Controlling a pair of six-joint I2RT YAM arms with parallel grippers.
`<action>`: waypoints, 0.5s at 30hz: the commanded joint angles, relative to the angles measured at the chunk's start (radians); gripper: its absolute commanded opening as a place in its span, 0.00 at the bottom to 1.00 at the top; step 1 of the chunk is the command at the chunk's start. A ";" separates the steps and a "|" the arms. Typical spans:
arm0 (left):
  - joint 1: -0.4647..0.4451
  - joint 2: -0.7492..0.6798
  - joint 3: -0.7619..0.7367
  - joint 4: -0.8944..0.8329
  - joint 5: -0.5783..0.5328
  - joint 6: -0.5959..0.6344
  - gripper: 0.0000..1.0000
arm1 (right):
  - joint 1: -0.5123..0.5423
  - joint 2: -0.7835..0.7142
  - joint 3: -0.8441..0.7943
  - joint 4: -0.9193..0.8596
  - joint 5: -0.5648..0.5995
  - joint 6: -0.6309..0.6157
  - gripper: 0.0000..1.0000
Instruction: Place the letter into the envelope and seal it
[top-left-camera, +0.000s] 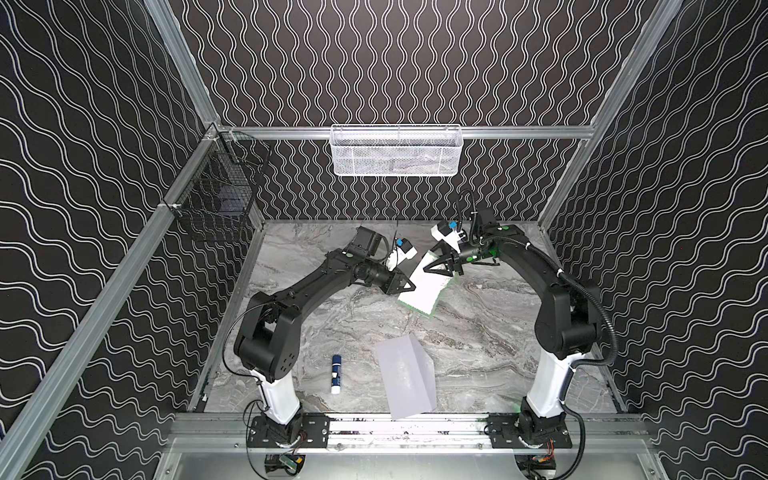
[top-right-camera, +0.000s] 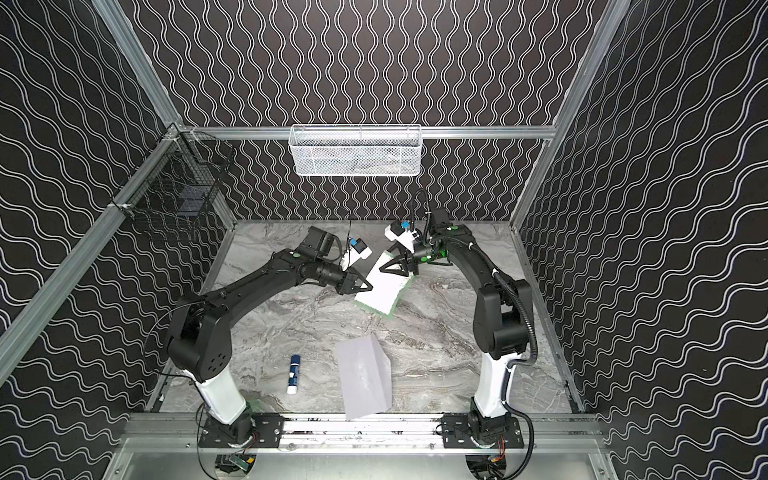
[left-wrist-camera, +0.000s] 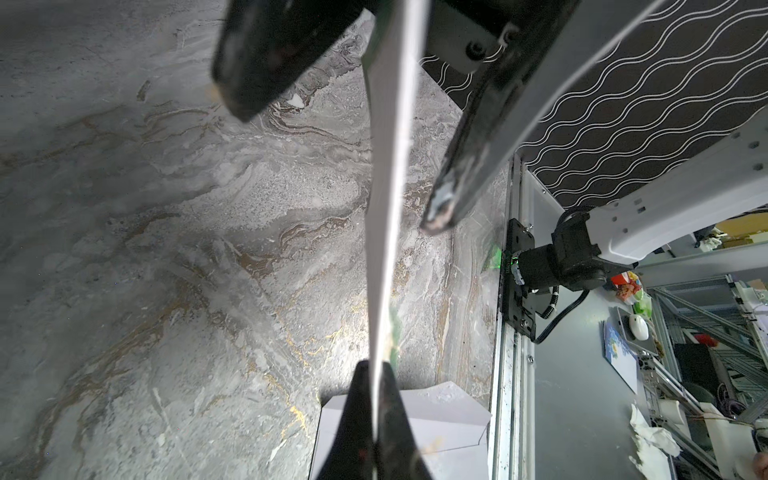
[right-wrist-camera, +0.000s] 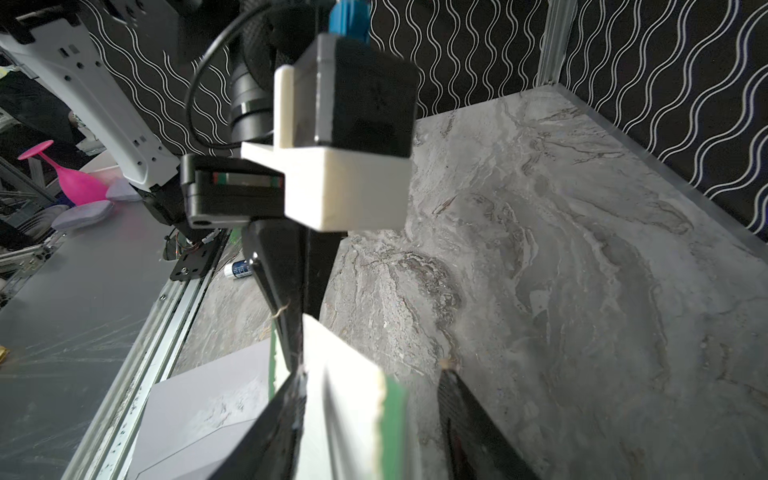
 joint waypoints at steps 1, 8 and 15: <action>0.011 -0.011 0.004 0.047 0.014 -0.028 0.00 | 0.000 -0.011 0.004 -0.082 -0.007 -0.063 0.50; 0.036 -0.014 -0.009 0.085 0.006 -0.090 0.00 | 0.000 -0.084 -0.051 -0.036 0.008 -0.031 0.49; 0.037 -0.035 -0.020 0.110 0.012 -0.092 0.00 | 0.009 -0.144 -0.121 0.009 0.012 -0.005 0.50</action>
